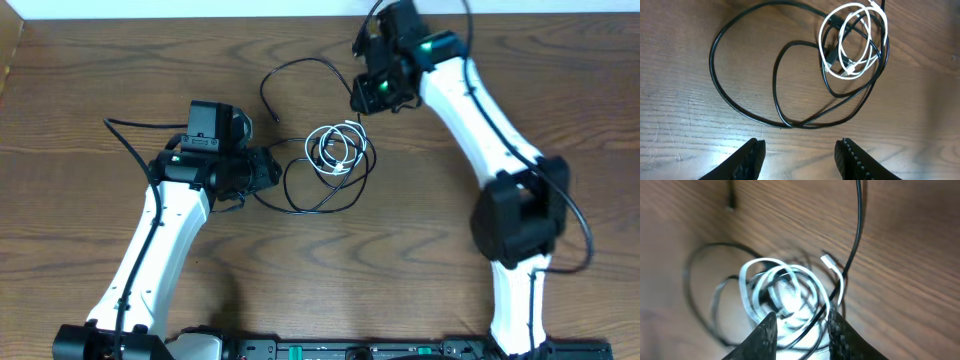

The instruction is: Untangle cables

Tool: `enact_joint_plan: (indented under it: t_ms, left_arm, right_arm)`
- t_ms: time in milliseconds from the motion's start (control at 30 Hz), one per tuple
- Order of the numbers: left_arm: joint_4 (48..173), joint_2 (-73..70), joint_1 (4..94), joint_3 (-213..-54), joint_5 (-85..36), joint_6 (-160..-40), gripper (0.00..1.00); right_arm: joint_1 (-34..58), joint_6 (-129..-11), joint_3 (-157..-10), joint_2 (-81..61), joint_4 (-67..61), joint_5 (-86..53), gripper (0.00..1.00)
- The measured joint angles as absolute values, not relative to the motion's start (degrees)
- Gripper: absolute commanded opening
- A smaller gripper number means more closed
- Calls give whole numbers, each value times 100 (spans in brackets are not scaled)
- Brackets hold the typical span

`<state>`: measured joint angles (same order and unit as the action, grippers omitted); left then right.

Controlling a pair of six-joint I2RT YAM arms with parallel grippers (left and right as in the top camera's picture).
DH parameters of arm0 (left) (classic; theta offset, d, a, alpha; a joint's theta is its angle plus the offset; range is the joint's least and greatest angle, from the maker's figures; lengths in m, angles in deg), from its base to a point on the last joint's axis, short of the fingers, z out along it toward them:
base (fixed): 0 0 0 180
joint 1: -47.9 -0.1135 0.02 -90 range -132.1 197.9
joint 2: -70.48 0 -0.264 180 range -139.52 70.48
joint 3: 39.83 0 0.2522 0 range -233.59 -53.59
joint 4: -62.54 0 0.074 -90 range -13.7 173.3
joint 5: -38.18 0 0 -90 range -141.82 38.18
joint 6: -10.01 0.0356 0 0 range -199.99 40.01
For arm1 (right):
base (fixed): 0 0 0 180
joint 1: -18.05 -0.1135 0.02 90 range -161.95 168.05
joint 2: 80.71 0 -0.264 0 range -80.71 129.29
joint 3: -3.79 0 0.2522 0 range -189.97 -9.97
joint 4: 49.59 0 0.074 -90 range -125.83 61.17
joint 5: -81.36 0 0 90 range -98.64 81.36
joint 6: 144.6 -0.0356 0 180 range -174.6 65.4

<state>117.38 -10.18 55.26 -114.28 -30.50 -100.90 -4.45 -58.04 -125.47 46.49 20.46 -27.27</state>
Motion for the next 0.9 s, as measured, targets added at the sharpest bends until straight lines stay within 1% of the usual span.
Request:
enact_joint_plan:
  t_ms: [133, 367, 900]
  left_arm:
    - [11718, -1018, 5526, -11428, -3050, -10090, 49]
    - [11716, -1018, 5526, -11428, -3050, -10090, 50]
    - [11718, -1018, 5526, -11428, -3050, -10090, 50]
  right_arm:
    - [-600, -5691, -12530, 5118, 1869, -2434, 30]
    - [-696, -5669, -12530, 5529, 1454, -2211, 30]
    - [-698, -5804, -12530, 5842, 1423, -1501, 30]
